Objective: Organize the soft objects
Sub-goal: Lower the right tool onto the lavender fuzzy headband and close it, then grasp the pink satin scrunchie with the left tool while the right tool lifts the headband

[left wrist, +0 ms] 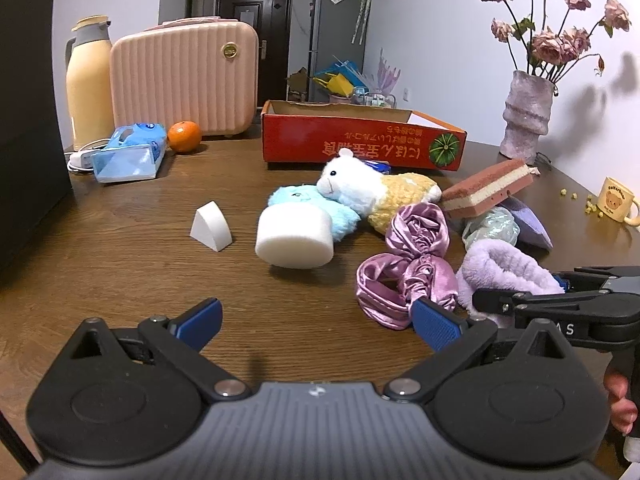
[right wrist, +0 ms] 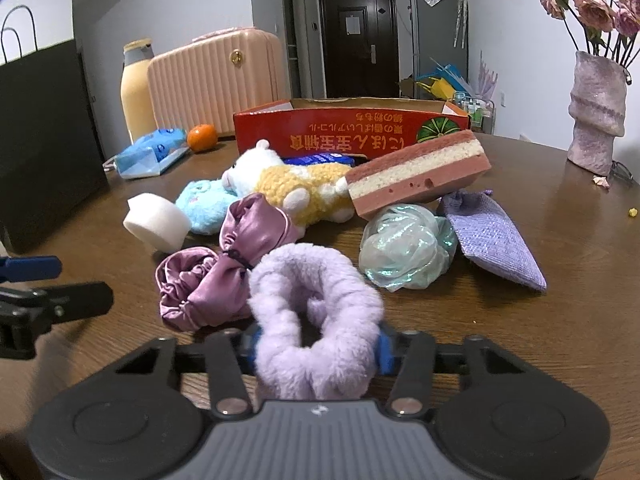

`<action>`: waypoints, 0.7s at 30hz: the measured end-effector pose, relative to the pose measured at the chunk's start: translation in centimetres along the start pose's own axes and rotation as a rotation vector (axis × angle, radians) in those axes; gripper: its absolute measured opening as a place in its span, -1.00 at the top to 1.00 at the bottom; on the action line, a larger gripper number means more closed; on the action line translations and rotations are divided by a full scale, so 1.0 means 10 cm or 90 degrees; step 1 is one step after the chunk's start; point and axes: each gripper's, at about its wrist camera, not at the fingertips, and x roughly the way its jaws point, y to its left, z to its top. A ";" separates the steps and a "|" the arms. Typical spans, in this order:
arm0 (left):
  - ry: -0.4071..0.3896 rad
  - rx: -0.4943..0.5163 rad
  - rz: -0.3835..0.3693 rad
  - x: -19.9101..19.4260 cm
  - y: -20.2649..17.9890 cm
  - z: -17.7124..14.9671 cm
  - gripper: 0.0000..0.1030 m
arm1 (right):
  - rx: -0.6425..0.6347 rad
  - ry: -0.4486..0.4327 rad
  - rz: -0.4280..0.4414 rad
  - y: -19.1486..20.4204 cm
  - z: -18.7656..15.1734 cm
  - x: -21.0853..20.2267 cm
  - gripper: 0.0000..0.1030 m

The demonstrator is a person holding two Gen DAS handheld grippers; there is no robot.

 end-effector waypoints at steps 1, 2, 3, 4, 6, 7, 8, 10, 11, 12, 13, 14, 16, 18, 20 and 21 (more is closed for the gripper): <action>0.000 0.004 0.000 0.01 -0.02 0.01 -1.00 | 0.003 -0.004 0.004 -0.02 0.00 -0.01 0.26; 0.000 0.009 0.000 0.01 -0.04 0.02 -1.00 | 0.007 -0.008 0.007 -0.03 -0.01 -0.02 0.32; 0.000 0.012 0.000 0.02 -0.06 0.03 -1.00 | 0.010 -0.012 0.009 -0.05 -0.01 -0.04 0.33; 0.000 0.016 -0.001 0.03 -0.09 0.04 -1.00 | 0.013 -0.017 0.010 -0.07 -0.01 -0.05 0.36; -0.001 0.024 -0.002 0.04 -0.13 0.07 -1.00 | 0.019 -0.026 0.011 -0.10 -0.01 -0.08 0.39; -0.002 0.028 -0.003 0.04 -0.16 0.08 -1.00 | 0.021 -0.032 0.011 -0.12 -0.01 -0.10 0.40; -0.003 0.032 -0.004 0.05 -0.18 0.09 -1.00 | 0.023 -0.038 0.011 -0.14 -0.01 -0.12 0.41; -0.003 0.040 -0.006 0.06 -0.23 0.12 -1.00 | 0.029 -0.050 0.010 -0.18 -0.02 -0.16 0.42; -0.002 0.042 -0.008 0.07 -0.25 0.13 -1.00 | 0.032 -0.056 0.009 -0.21 -0.02 -0.17 0.42; -0.001 0.044 -0.010 0.08 -0.27 0.15 -1.00 | 0.036 -0.061 0.007 -0.23 -0.02 -0.19 0.42; 0.002 0.046 -0.013 0.10 -0.29 0.16 -1.00 | 0.039 -0.066 0.005 -0.26 -0.02 -0.21 0.42; 0.005 0.049 -0.015 0.11 -0.32 0.18 -1.00 | 0.043 -0.071 0.002 -0.29 -0.03 -0.22 0.42; 0.013 0.052 -0.020 0.15 -0.36 0.21 -1.00 | 0.049 -0.081 -0.004 -0.35 -0.03 -0.26 0.42; 0.020 0.056 -0.026 0.19 -0.41 0.24 -1.00 | 0.054 -0.091 -0.012 -0.41 -0.03 -0.28 0.42; 0.023 0.060 -0.031 0.22 -0.45 0.27 -1.00 | 0.060 -0.102 -0.020 -0.47 -0.03 -0.31 0.42; 0.024 0.064 -0.031 0.23 -0.48 0.28 -1.00 | 0.063 -0.108 -0.024 -0.50 -0.04 -0.32 0.42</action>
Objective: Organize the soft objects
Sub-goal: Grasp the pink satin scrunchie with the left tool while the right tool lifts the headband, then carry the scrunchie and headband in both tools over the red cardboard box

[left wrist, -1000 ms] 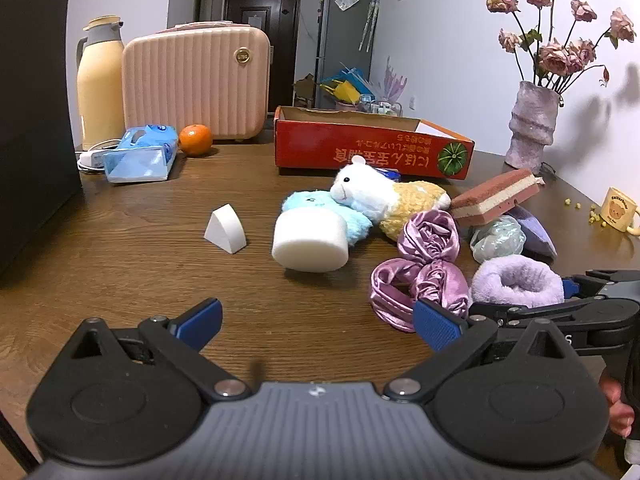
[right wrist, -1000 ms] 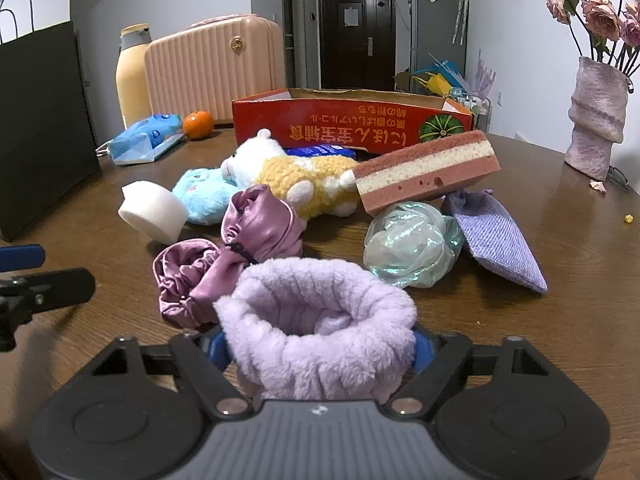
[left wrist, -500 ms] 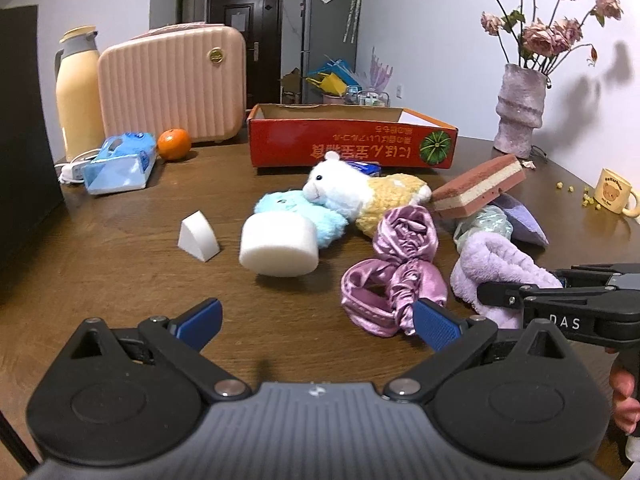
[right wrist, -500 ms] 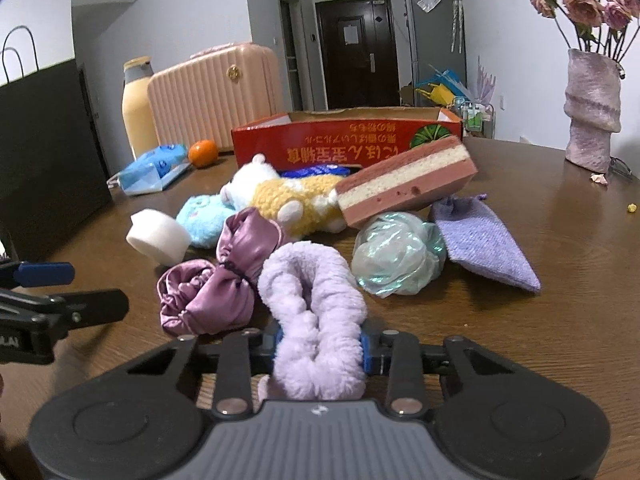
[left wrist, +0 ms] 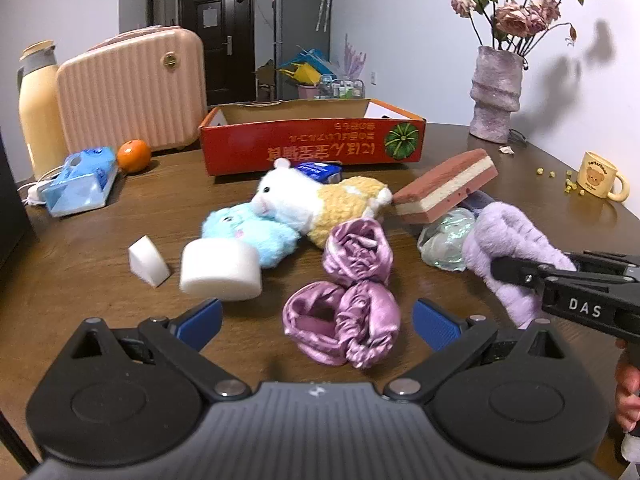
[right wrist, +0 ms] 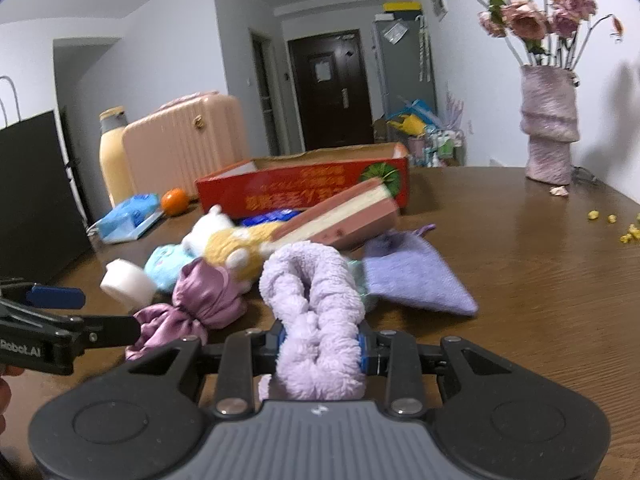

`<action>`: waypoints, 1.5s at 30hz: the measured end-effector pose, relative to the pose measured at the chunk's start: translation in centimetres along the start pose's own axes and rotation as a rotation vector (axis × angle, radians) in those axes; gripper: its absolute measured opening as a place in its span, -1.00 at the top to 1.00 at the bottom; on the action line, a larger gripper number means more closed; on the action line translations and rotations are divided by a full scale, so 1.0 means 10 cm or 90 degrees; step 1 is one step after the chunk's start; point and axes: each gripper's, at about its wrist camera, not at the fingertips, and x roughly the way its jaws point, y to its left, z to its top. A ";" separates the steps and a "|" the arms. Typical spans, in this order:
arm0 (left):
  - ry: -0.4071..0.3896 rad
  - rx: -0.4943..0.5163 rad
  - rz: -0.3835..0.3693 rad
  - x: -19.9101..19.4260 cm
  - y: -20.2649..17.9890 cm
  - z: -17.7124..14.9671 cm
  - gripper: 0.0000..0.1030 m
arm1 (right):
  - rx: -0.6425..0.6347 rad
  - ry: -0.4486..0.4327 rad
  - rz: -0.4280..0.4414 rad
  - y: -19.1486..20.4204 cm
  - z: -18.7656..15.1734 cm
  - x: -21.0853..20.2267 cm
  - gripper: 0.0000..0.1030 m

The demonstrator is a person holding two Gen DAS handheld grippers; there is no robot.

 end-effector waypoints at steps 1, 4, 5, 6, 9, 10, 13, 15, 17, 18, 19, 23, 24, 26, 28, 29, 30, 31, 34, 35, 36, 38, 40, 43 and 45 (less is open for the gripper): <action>0.000 0.003 0.000 0.02 -0.02 0.01 -1.00 | 0.004 -0.005 -0.004 -0.03 0.00 -0.01 0.42; 0.007 0.013 -0.003 0.09 -0.08 0.05 -1.00 | 0.014 -0.018 -0.014 -0.12 0.02 -0.03 0.42; 0.010 0.016 -0.003 0.11 -0.10 0.06 -1.00 | 0.017 -0.022 -0.018 -0.15 0.02 -0.04 0.42; 0.012 0.020 -0.003 0.14 -0.13 0.07 -1.00 | 0.019 -0.025 -0.020 -0.18 0.02 -0.05 0.42; 0.020 0.030 -0.002 0.23 -0.19 0.10 -1.00 | 0.027 -0.034 -0.028 -0.24 0.03 -0.06 0.42; 0.023 0.032 -0.002 0.26 -0.21 0.11 -1.00 | 0.030 -0.036 -0.030 -0.27 0.03 -0.06 0.42; 0.032 0.035 0.002 0.36 -0.24 0.13 -1.00 | 0.039 -0.041 -0.033 -0.32 0.03 -0.06 0.42; 0.037 0.036 0.006 0.43 -0.26 0.14 -1.00 | 0.045 -0.044 -0.033 -0.34 0.03 -0.07 0.42; 0.041 0.037 0.010 0.49 -0.27 0.15 -0.98 | 0.049 -0.047 -0.035 -0.35 0.02 -0.07 0.42; 0.042 0.037 0.010 0.52 -0.28 0.15 -0.94 | 0.051 -0.049 -0.036 -0.36 0.02 -0.07 0.42; 0.043 0.038 0.010 0.54 -0.28 0.15 -0.90 | 0.053 -0.049 -0.037 -0.36 0.02 -0.07 0.42; 0.053 0.036 0.010 0.66 -0.30 0.14 -0.71 | 0.059 -0.048 -0.040 -0.38 0.01 -0.06 0.42; 0.057 0.034 0.010 0.69 -0.30 0.13 -0.69 | 0.059 -0.048 -0.041 -0.38 0.01 -0.06 0.42; 0.061 0.035 0.009 0.74 -0.30 0.11 -0.59 | 0.060 -0.046 -0.041 -0.37 0.01 -0.05 0.42; 0.064 0.033 0.005 0.77 -0.28 0.10 -0.48 | 0.060 -0.044 -0.040 -0.37 0.01 -0.04 0.42; 0.065 0.031 0.002 0.78 -0.27 0.09 -0.38 | 0.060 -0.043 -0.040 -0.36 0.00 -0.04 0.42; 0.066 0.029 -0.001 0.79 -0.26 0.08 -0.35 | 0.060 -0.042 -0.040 -0.36 0.01 -0.03 0.42; 0.067 0.026 -0.006 0.79 -0.25 0.08 -0.30 | 0.060 -0.041 -0.040 -0.36 0.01 -0.03 0.42; 0.064 0.022 -0.023 0.79 -0.23 0.08 -0.08 | 0.060 -0.038 -0.041 -0.37 0.01 -0.01 0.42; 0.062 0.022 -0.029 0.78 -0.24 0.08 -0.02 | 0.059 -0.038 -0.041 -0.37 0.01 -0.01 0.42; 0.060 0.023 -0.033 0.77 -0.24 0.08 0.00 | 0.058 -0.038 -0.041 -0.36 0.00 -0.01 0.42; 0.056 0.022 -0.040 0.76 -0.24 0.07 0.10 | 0.056 -0.037 -0.041 -0.36 0.00 -0.01 0.42; 0.053 0.020 -0.047 0.74 -0.23 0.07 0.15 | 0.055 -0.038 -0.042 -0.35 0.00 -0.01 0.42; 0.047 0.015 -0.052 0.71 -0.22 0.07 0.18 | 0.054 -0.039 -0.043 -0.35 0.00 -0.01 0.42; 0.045 0.011 -0.053 0.69 -0.20 0.06 0.20 | 0.052 -0.041 -0.045 -0.35 0.00 -0.01 0.42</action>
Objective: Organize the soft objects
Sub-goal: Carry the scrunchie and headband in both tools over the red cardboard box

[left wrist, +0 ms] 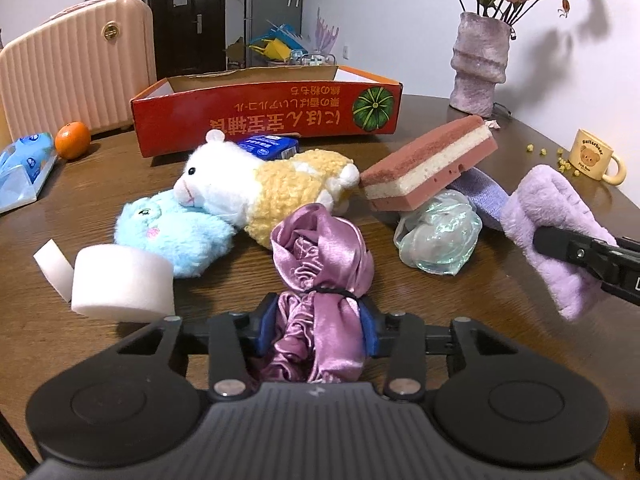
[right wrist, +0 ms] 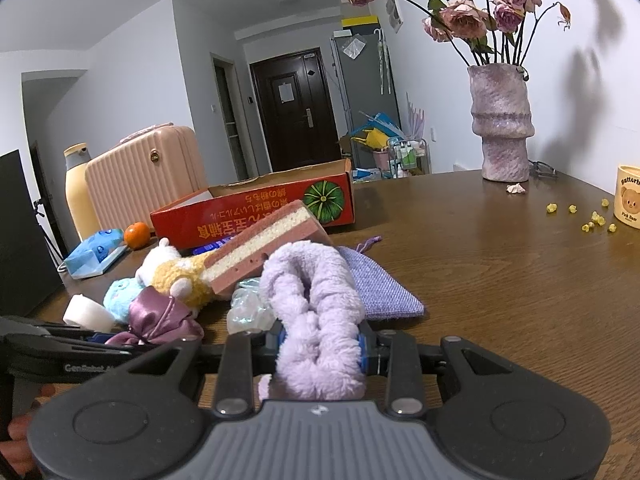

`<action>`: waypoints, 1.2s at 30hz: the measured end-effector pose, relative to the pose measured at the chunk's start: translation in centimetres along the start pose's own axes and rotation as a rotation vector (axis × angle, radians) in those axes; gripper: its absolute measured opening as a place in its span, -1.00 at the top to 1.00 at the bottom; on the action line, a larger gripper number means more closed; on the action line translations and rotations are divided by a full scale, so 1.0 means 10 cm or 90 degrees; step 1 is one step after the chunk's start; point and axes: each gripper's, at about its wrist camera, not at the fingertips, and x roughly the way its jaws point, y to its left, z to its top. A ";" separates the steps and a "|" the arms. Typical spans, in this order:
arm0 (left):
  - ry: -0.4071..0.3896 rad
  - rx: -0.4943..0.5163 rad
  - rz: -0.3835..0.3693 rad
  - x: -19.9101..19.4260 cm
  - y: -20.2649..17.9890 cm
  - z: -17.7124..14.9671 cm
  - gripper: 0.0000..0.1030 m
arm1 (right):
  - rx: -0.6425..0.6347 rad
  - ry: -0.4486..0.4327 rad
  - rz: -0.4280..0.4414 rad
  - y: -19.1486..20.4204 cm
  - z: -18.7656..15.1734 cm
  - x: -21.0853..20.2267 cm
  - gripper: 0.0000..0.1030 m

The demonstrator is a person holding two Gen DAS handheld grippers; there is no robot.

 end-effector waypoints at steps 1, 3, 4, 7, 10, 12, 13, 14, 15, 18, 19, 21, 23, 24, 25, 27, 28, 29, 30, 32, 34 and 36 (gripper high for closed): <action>-0.001 -0.002 -0.001 -0.01 0.01 0.00 0.20 | -0.002 -0.001 -0.001 0.00 0.00 0.00 0.42; -0.006 -0.005 -0.004 -0.04 0.02 -0.01 0.22 | -0.004 -0.005 -0.002 0.01 0.00 -0.01 0.42; -0.008 -0.006 -0.006 -0.06 0.03 -0.02 0.22 | -0.005 -0.007 -0.003 0.01 0.00 -0.01 0.42; -0.021 -0.007 -0.009 -0.14 0.03 -0.03 0.23 | -0.015 -0.015 -0.009 0.04 0.00 -0.03 0.42; -0.038 -0.007 -0.011 -0.22 0.04 -0.03 0.23 | -0.030 -0.026 -0.015 0.09 0.01 -0.06 0.42; -0.050 -0.007 -0.012 -0.28 0.05 -0.02 0.23 | -0.036 -0.032 -0.015 0.12 0.03 -0.07 0.42; -0.056 -0.007 -0.013 -0.31 0.05 -0.01 0.23 | -0.039 -0.035 -0.013 0.13 0.04 -0.08 0.42; -0.061 -0.006 -0.014 -0.33 0.06 0.00 0.23 | -0.041 -0.037 -0.011 0.15 0.05 -0.09 0.42; -0.067 -0.005 -0.013 -0.36 0.06 0.01 0.23 | -0.045 -0.040 -0.009 0.17 0.06 -0.09 0.42; -0.080 -0.004 -0.013 -0.42 0.08 0.05 0.23 | -0.054 -0.051 -0.002 0.25 0.12 -0.11 0.42; -0.084 -0.003 -0.012 -0.44 0.08 0.06 0.23 | -0.057 -0.055 0.000 0.27 0.14 -0.12 0.42; -0.094 -0.002 -0.012 -0.48 0.10 0.09 0.23 | -0.062 -0.064 0.005 0.33 0.19 -0.13 0.41; -0.105 -0.004 -0.013 -0.52 0.10 0.12 0.23 | -0.068 -0.073 0.010 0.38 0.24 -0.14 0.41; -0.110 -0.005 -0.013 -0.53 0.11 0.14 0.23 | -0.070 -0.077 0.011 0.41 0.27 -0.13 0.41; -0.116 -0.006 -0.013 -0.55 0.11 0.16 0.23 | -0.072 -0.081 0.013 0.43 0.30 -0.13 0.41; -0.128 -0.008 -0.012 -0.59 0.13 0.20 0.23 | -0.076 -0.090 0.015 0.47 0.36 -0.13 0.41; -0.132 -0.009 -0.011 -0.60 0.14 0.23 0.23 | -0.078 -0.094 0.016 0.49 0.39 -0.13 0.41; -0.138 -0.010 -0.009 -0.61 0.15 0.26 0.23 | -0.079 -0.098 0.017 0.51 0.41 -0.13 0.41; -0.143 -0.011 -0.009 -0.62 0.16 0.28 0.23 | -0.081 -0.102 0.017 0.53 0.44 -0.12 0.41; -0.151 -0.014 -0.008 -0.64 0.18 0.33 0.23 | -0.084 -0.108 0.017 0.56 0.50 -0.11 0.41; -0.159 -0.017 -0.007 -0.66 0.20 0.38 0.23 | -0.086 -0.111 0.017 0.59 0.55 -0.09 0.41; -0.165 -0.021 -0.006 -0.66 0.22 0.43 0.23 | -0.087 -0.115 0.018 0.61 0.61 -0.06 0.41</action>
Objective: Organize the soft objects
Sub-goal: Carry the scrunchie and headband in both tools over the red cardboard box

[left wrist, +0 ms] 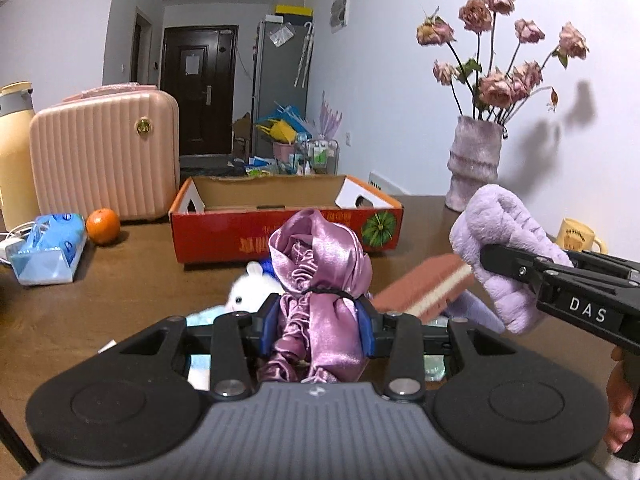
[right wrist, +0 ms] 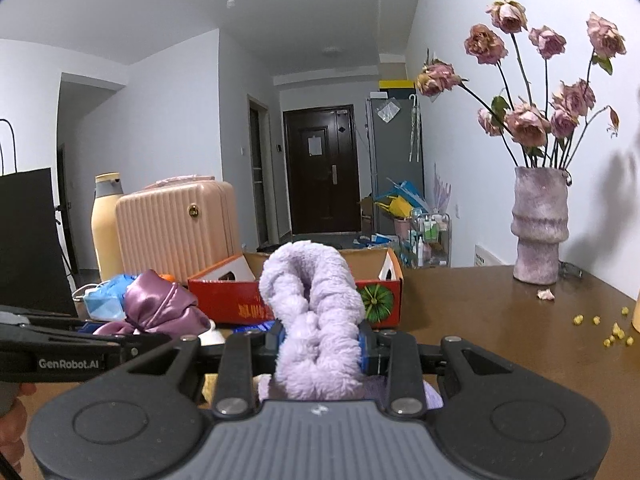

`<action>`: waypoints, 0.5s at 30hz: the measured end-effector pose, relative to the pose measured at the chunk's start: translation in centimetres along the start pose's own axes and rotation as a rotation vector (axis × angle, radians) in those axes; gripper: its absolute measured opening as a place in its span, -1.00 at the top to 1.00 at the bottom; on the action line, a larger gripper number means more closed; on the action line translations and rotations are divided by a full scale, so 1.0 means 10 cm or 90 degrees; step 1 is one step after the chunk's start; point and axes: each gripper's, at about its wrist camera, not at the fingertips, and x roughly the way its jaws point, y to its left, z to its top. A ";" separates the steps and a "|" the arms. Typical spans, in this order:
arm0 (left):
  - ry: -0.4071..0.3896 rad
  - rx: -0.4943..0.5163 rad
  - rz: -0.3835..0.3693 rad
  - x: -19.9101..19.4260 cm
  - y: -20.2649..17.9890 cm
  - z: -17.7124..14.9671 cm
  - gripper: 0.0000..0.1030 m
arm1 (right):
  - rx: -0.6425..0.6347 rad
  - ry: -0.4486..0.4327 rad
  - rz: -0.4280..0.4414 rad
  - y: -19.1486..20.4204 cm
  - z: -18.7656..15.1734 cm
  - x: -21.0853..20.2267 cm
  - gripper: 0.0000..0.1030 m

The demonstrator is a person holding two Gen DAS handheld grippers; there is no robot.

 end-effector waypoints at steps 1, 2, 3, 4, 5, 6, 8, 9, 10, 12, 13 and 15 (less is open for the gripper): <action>-0.003 -0.001 0.000 0.00 0.01 0.02 0.23 | -0.001 -0.001 0.001 0.01 0.03 0.02 0.41; -0.006 -0.003 0.000 0.01 0.02 0.05 0.23 | -0.003 -0.001 0.002 0.02 0.05 0.04 0.41; -0.010 -0.006 -0.001 0.02 0.03 0.07 0.23 | -0.003 -0.001 0.003 0.03 0.06 0.07 0.41; -0.014 -0.008 -0.002 0.02 0.04 0.10 0.23 | -0.004 -0.002 0.004 0.04 0.09 0.09 0.41; -0.017 -0.011 -0.003 0.03 0.05 0.12 0.23 | -0.005 -0.004 0.004 0.05 0.11 0.12 0.41; -0.020 -0.014 -0.002 0.04 0.06 0.15 0.23 | -0.006 -0.006 0.004 0.06 0.14 0.15 0.41; -0.024 -0.018 0.000 0.07 0.08 0.20 0.23 | -0.008 -0.010 0.003 0.08 0.20 0.20 0.41; -0.026 -0.020 0.002 0.08 0.09 0.24 0.23 | -0.008 -0.011 0.004 0.09 0.23 0.23 0.41; -0.028 -0.022 0.002 0.10 0.10 0.26 0.23 | -0.008 -0.012 0.004 0.09 0.26 0.27 0.41; -0.032 -0.027 0.005 0.13 0.12 0.33 0.23 | -0.010 -0.013 0.004 0.11 0.30 0.33 0.41; -0.035 -0.028 0.006 0.14 0.13 0.36 0.23 | -0.011 -0.014 0.003 0.12 0.32 0.36 0.41; -0.041 -0.031 0.009 0.18 0.15 0.42 0.23 | -0.012 -0.012 0.000 0.15 0.35 0.43 0.41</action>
